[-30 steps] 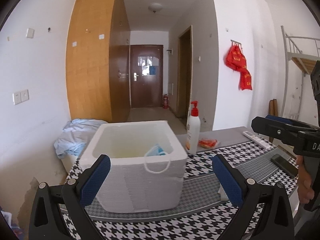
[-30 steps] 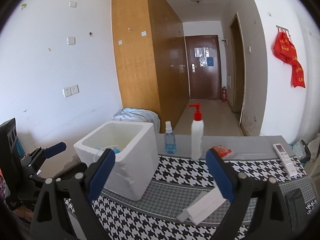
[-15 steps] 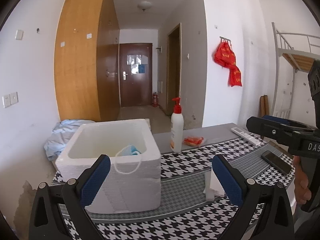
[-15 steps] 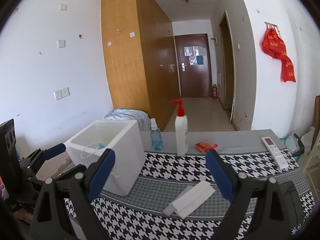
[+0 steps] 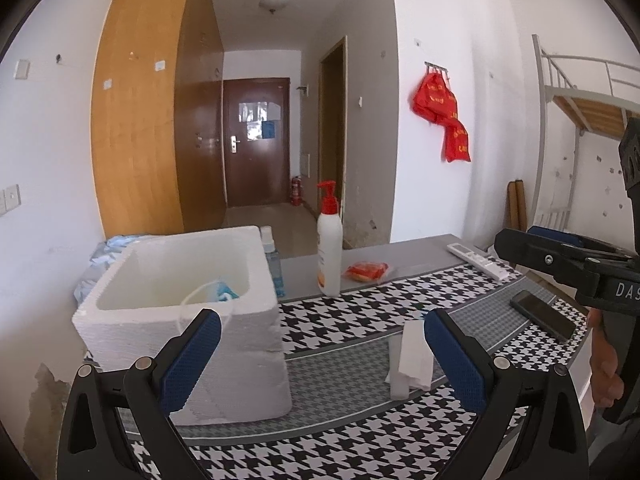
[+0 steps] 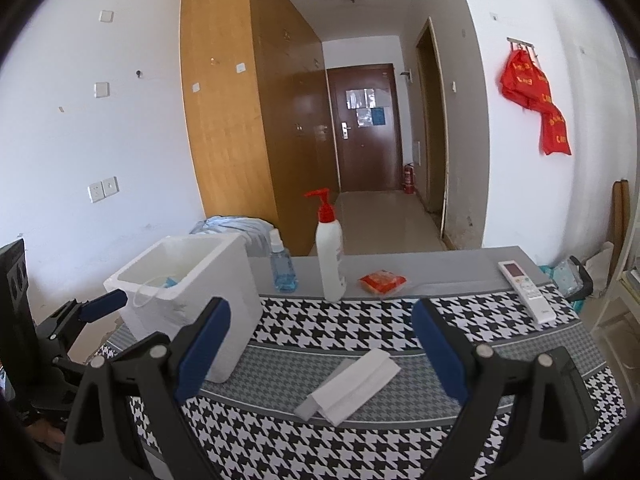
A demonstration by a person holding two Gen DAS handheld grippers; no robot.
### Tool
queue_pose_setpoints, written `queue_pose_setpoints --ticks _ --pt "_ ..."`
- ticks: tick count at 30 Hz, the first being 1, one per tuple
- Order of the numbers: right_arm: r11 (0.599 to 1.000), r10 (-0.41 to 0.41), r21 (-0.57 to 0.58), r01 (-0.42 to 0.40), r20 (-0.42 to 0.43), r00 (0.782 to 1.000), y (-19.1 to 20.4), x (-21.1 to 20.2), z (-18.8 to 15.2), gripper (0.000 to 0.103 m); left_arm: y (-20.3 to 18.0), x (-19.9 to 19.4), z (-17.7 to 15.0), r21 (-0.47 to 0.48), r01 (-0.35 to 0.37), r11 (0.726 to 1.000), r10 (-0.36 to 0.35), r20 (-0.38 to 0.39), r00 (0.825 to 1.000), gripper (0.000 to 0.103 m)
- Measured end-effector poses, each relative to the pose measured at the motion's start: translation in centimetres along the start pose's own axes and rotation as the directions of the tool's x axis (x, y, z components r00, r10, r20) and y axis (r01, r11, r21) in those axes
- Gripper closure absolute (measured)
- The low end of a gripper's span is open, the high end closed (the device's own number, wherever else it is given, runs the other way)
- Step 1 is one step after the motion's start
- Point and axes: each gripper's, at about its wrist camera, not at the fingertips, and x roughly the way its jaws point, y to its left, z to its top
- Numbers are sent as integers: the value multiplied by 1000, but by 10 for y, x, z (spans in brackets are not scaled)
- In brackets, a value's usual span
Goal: Organize soft objects
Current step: 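Move both grippers toward the white tissue pack on the table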
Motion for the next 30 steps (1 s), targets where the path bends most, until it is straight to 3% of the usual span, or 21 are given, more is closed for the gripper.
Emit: queue_pose_setpoints --ticks 30 --pt "997 -61 43 64 -53 997 -26 7 -16 9 -23 25 -7 30 65 997 -63 -62 996 1"
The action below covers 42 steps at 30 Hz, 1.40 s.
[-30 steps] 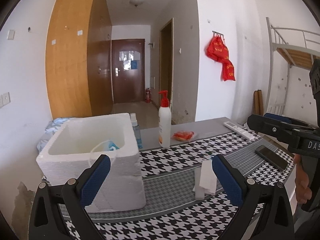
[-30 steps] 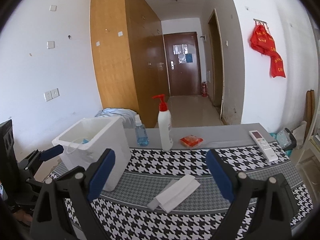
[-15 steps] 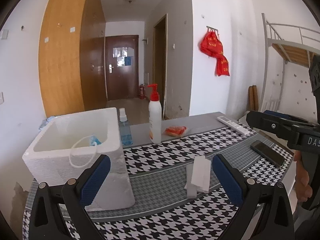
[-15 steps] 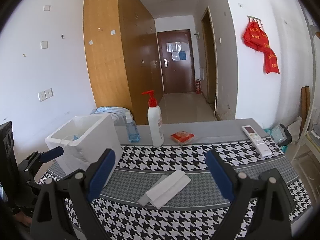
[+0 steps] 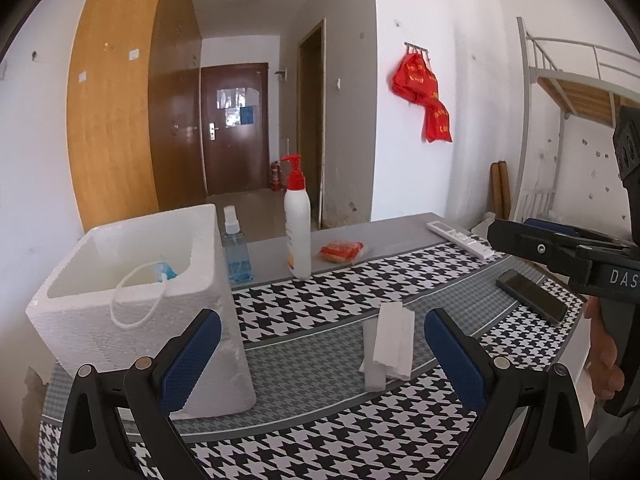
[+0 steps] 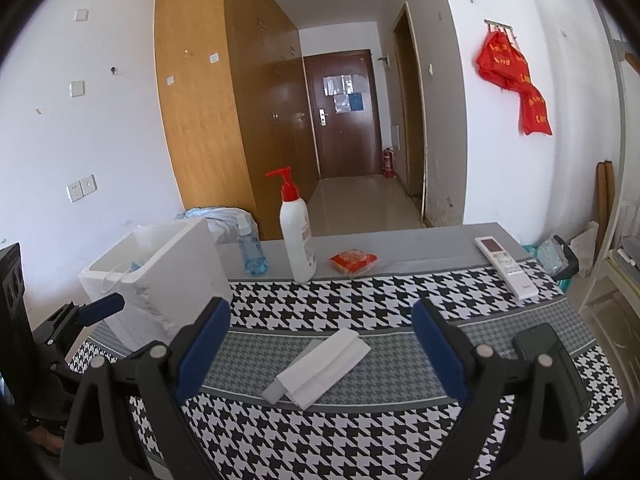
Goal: Organize soft objects
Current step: 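Move both grippers toward the white tissue pack on the table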
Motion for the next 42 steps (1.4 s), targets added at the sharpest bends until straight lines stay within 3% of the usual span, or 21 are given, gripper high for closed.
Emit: queue_pose_setpoints --ticks 20,42 --pt "999 -33 13 34 -88 996 -12 24 -16 9 -9 27 -10 18 38 999 -37 -64 997 1" --pt "999 -23 25 28 -189 982 -18 58 -35 9 -12 52 -23 5 28 1000 -28 -109 994 1"
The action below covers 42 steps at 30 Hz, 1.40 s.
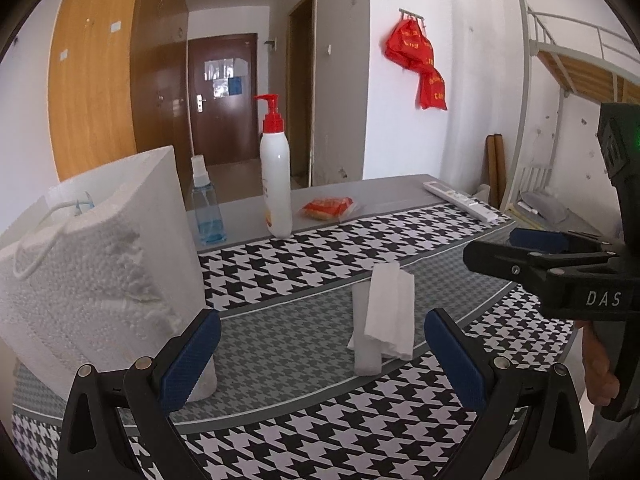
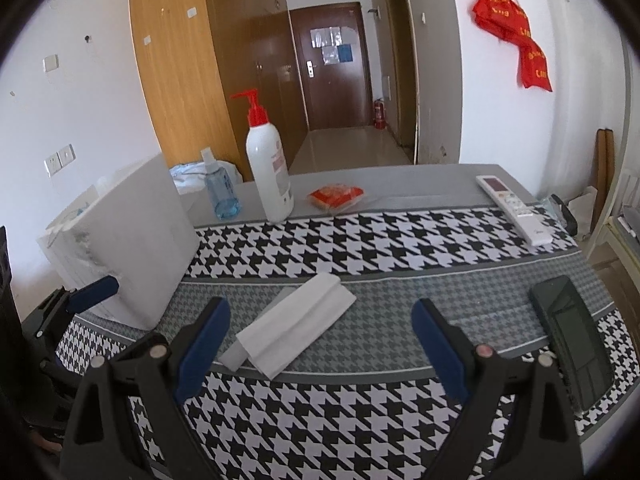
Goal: Organize soft objects
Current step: 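Move both grippers toward the white tissue pack on the table, then close the right gripper on the white tissue pack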
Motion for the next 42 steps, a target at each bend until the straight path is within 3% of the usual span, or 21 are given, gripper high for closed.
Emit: queue_pose_setpoints --ticks 17,42 --pt "1000 16 0 -16 -88 996 -1 32 -7 9 -4 20 -6 32 5 999 -3 -74 997 1" --pt "999 32 19 -30 -168 985 -7 69 -3 9 -14 50 -14 65 88 994 -75 -184 980 3"
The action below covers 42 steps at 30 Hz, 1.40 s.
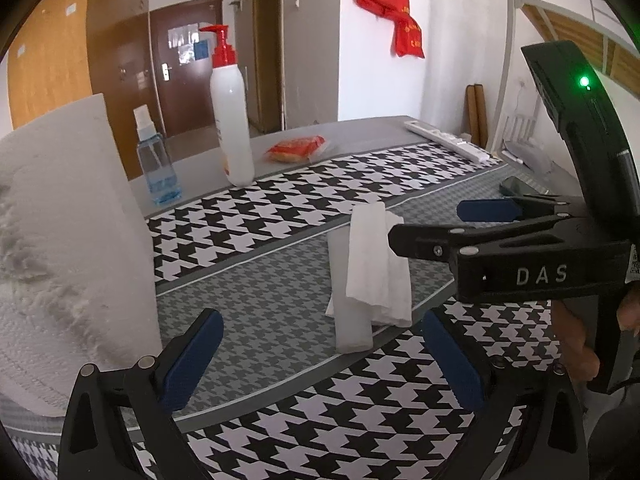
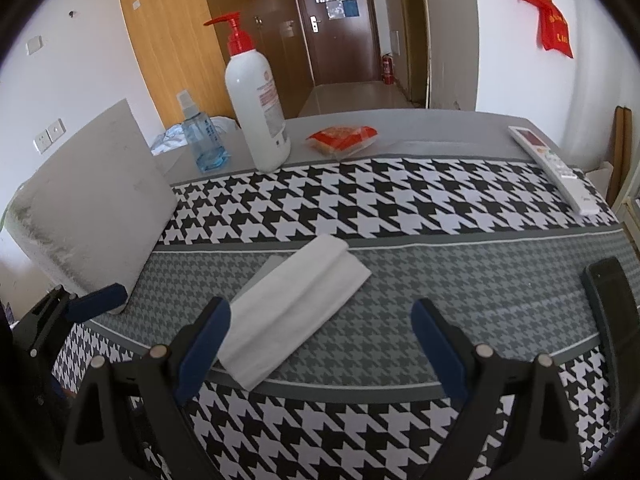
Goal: Organize soft objects
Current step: 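Close the right gripper on the white tissue pack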
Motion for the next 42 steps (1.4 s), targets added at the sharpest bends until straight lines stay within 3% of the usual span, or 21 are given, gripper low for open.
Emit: queue_pose_setpoints --ticks 10,17,25,26,30,32,42 --pt "1000 5 4 -5 -6 1000 -5 1 -1 9 -2 12 -1 2 0 1000 0 -52 999 21" --pt "1000 3 5 -3 -14 1000 -5 5 -3 9 0 18 -2 -11 1 1000 -2 -80 997 43" --pt "1000 2 3 -2 -16 1000 -5 8 -1 9 -9 26 -3 22 27 999 -24 -118 993 46" --pt "1000 2 3 -2 -16 1000 -5 9 -1 9 -9 28 -3 20 24 1000 -21 -131 991 54" --pt "1000 2 1 -2 -17 1000 -5 8 -1 9 -6 30 -3 6 17 1000 -16 -134 991 67" --pt "1000 2 3 -2 -19 1000 -6 8 -1 9 -6 30 -3 5 26 1000 -25 -131 991 81" --pt "1000 -19 -10 18 -66 998 4 22 1 9 -4 24 -4 -3 76 997 -76 -103 992 85"
